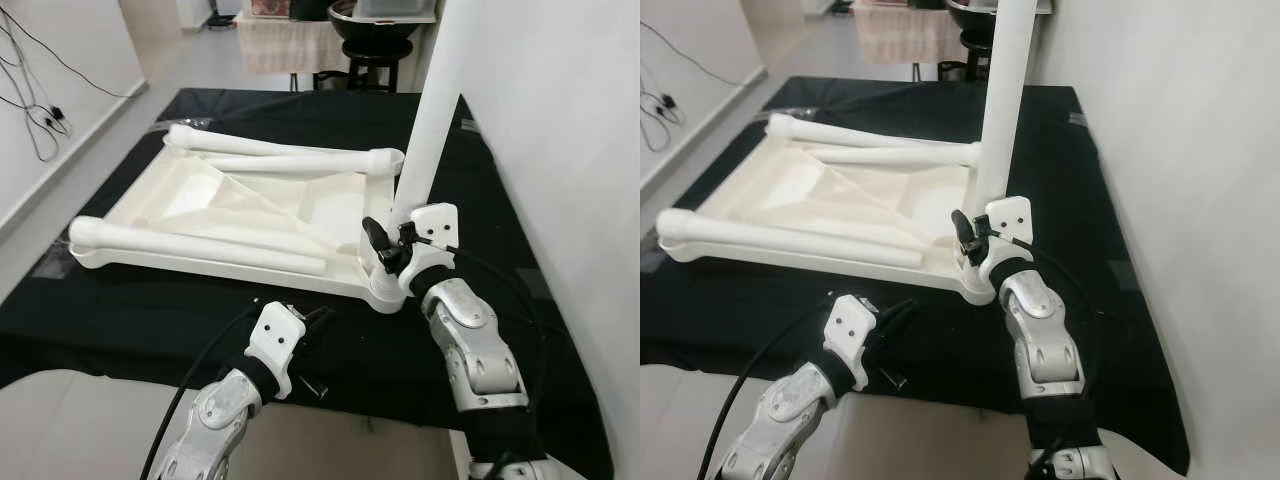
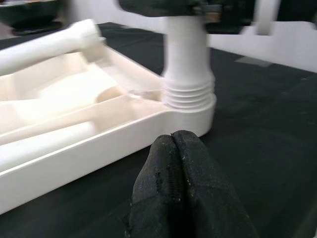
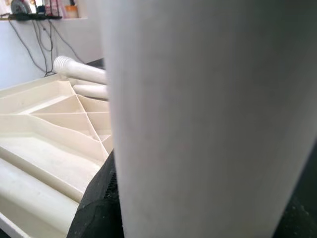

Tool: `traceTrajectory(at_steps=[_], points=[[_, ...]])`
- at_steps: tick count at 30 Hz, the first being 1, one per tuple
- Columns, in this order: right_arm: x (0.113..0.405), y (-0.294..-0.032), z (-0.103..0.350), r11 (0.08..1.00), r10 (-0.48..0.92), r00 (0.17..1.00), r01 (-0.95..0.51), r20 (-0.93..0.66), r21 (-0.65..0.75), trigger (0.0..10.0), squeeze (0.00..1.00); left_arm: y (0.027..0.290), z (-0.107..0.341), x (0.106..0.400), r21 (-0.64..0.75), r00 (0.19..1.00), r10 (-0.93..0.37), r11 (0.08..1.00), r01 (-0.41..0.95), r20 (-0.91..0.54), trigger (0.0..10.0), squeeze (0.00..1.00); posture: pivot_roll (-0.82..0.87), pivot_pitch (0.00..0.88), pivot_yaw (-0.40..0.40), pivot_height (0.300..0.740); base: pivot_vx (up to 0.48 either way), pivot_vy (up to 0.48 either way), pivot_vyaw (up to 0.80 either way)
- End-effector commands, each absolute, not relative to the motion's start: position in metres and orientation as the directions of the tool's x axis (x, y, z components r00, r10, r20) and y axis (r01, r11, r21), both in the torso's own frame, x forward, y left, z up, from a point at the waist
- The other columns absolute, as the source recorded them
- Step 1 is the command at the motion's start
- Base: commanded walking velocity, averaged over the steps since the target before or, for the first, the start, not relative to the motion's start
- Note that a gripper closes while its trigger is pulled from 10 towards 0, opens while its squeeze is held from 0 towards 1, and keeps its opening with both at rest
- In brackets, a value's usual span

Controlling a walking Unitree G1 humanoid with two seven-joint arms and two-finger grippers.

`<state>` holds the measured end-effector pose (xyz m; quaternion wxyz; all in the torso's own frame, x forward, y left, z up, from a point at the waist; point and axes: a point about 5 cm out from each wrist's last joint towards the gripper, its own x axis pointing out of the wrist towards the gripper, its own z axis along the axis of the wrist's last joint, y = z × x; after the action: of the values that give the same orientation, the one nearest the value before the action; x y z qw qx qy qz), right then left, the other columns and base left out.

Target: Building children table

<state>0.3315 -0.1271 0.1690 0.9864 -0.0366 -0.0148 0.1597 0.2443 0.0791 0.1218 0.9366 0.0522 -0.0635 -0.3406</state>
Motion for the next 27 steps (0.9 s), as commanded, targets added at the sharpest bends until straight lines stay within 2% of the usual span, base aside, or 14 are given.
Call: traceTrajectory(at_steps=[1,2,3,5,6,7,9,11,12,13,17,20,24,27], points=[[0.324,-0.134,0.112,0.948,0.285,0.921,-0.312,-0.265,-0.064,0.0,0.0,0.077,0.12,0.244,0.128,0.75,-0.658,0.752,0.647,0.073,10.0,0.0,0.06,0.132,-0.013,0.74,0.0,0.0,0.0],[0.33,-0.135,0.115,0.954,0.266,0.929,-0.292,-0.256,-0.069,4.5,0.0,0.077,0.12,0.244,0.131,0.752,-0.655,0.754,0.644,0.075,10.0,0.0,0.06,0.133,-0.011,0.74,0.0,0.0,0.0],[0.336,-0.133,0.121,0.953,0.283,0.932,-0.3,-0.228,-0.041,10.0,0.0,0.077,0.12,0.245,0.133,0.757,-0.649,0.759,0.637,0.077,10.0,0.0,0.06,0.133,-0.009,0.74,0.0,0.0,0.0],[0.339,-0.131,0.127,0.952,0.294,0.935,-0.305,-0.198,-0.028,10.0,0.0,0.077,0.12,0.245,0.136,0.762,-0.643,0.764,0.631,0.078,10.0,0.0,0.07,0.13,-0.011,0.74,0.0,0.0,0.0],[0.343,-0.128,0.138,0.936,0.348,0.926,-0.352,-0.143,-0.001,10.0,1.0,0.077,0.12,0.245,0.138,0.764,-0.64,0.766,0.628,0.078,10.0,0.0,0.07,0.128,-0.016,0.74,0.0,0.0,0.0],[0.343,-0.128,0.138,0.936,0.348,0.926,-0.352,-0.143,-0.001,10.0,1.0,0.077,0.12,0.245,0.138,0.764,-0.64,0.766,0.628,0.078,10.0,0.0,0.07,0.128,-0.016,0.74,0.0,0.0,0.0],[0.346,-0.122,0.163,0.886,0.463,0.886,-0.463,-0.021,0.03,10.0,1.0,0.077,0.12,0.246,0.137,0.764,-0.641,0.766,0.628,0.079,10.0,0.0,0.07,0.127,-0.016,0.74,0.0,0.0,0.0],[0.345,-0.12,0.173,0.864,0.502,0.865,-0.502,0.022,0.037,10.0,1.0,0.077,0.12,0.246,0.136,0.763,-0.641,0.765,0.629,0.078,10.0,0.0,0.07,0.127,-0.016,0.74,0.0,0.0,0.0],[0.346,-0.123,0.182,0.835,0.548,0.835,-0.549,0.051,0.03,10.0,0.72,0.076,0.12,0.246,0.135,0.762,-0.643,0.764,0.631,0.078,10.0,0.0,0.06,0.121,-0.016,0.74,0.0,0.0,0.0],[0.35,-0.129,0.187,0.803,0.596,0.803,-0.596,0.033,-0.013,10.0,0.0,0.076,0.12,0.247,0.133,0.76,-0.645,0.762,0.633,0.078,10.0,0.0,0.06,0.119,-0.018,0.74,0.0,0.0,0.0],[0.358,-0.145,0.194,0.721,0.687,0.726,-0.685,-0.02,-0.108,10.0,0.0,0.074,0.12,0.248,0.129,0.759,-0.647,0.761,0.636,0.077,10.0,0.0,0.06,0.115,-0.023,0.74,0.0,0.0,0.0],[0.361,-0.155,0.203,0.599,0.79,0.61,-0.788,-0.056,-0.144,10.0,0.0,0.073,0.119,0.248,0.127,0.759,-0.646,0.762,0.635,0.08,10.0,0.0,0.07,0.113,-0.031,0.74,0.0,0.0,0.0],[0.364,-0.158,0.207,0.525,0.836,0.541,-0.837,-0.091,-0.153,10.0,0.0,0.072,0.12,0.248,0.124,0.76,-0.644,0.764,0.633,0.083,10.0,0.0,0.06,0.113,-0.032,0.74,0.0,0.0,0.0],[0.367,-0.159,0.21,0.516,0.844,0.53,-0.845,-0.088,-0.142,10.0,0.0,0.072,0.119,0.248,0.123,0.76,-0.644,0.764,0.634,0.083,10.0,0.0,0.07,0.112,-0.033,0.74,0.0,0.0,0.0]])
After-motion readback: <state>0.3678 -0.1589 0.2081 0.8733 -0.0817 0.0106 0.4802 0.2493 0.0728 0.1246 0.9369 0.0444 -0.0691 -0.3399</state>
